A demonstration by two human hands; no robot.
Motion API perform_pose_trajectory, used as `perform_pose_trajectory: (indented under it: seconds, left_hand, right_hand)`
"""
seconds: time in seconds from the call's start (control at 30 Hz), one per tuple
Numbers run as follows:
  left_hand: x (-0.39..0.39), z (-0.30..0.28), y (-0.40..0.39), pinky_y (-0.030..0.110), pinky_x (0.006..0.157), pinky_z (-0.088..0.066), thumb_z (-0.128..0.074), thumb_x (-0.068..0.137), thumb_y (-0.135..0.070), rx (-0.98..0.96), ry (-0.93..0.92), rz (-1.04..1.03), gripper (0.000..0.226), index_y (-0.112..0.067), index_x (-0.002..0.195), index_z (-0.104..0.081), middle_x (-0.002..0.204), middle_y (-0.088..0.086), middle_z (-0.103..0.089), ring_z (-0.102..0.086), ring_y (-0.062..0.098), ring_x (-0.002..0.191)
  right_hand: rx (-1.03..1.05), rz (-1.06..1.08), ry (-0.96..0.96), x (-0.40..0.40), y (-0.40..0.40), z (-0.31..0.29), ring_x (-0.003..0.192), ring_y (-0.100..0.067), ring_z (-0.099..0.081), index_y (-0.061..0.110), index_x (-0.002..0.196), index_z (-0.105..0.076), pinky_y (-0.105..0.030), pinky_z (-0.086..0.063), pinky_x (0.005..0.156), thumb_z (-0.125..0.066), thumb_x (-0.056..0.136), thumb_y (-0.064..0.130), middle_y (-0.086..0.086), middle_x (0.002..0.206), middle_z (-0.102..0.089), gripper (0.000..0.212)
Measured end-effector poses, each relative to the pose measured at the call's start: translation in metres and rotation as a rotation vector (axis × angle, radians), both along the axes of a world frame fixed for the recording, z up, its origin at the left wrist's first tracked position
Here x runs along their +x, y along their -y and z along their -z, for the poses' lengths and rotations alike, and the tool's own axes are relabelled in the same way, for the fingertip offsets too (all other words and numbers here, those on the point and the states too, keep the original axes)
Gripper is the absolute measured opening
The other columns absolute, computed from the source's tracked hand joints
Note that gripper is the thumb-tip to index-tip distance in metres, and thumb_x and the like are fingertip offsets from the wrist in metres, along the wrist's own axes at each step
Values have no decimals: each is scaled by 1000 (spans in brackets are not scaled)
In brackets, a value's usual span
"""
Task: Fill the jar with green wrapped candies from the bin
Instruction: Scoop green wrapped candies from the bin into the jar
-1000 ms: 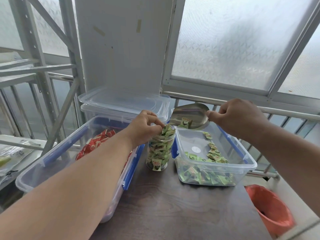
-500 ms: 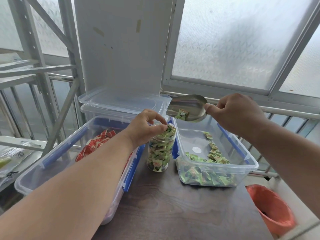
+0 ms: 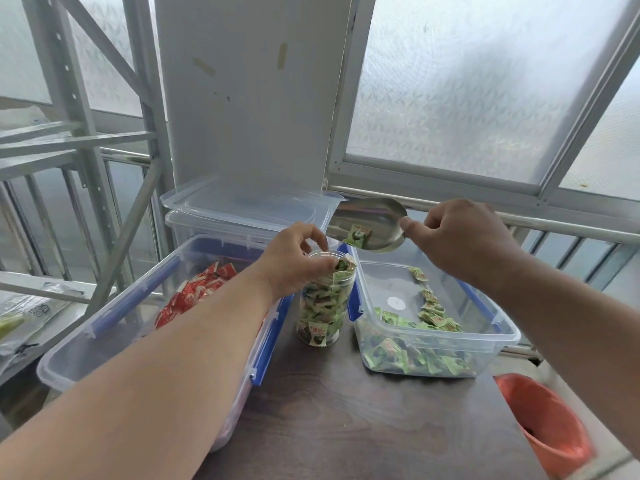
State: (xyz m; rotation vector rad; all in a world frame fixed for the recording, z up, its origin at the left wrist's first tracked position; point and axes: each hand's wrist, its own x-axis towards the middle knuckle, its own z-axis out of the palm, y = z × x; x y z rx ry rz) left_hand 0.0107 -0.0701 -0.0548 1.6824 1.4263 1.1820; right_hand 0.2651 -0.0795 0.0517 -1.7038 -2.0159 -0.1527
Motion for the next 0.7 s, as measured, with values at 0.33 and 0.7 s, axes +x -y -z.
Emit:
perform_pose_trajectory:
  seconds: [0.33,0.7]
  left_hand:
    - [2,-4,-4,22,104,-41,-85,97,-34,265,37,-19,19,-37,116,-85,115,-6,-54,-53,11,120]
    - [2,-2,-3,16,75,-42,-82,100,-31,132,-38,-25,12,-21,105,-87,114,-2,-57,-52,6,87]
  right_hand:
    - [36,-96,30,-15,6,8,68,-11,-58,18,66,-66,-32,-41,60,-61,93,62,4,68,-64,51]
    - [137,-149,55,-6,-3,20,64,-21,-56,16,71,-61,-33,-41,62,-68,93,55,1,66,-60,45]
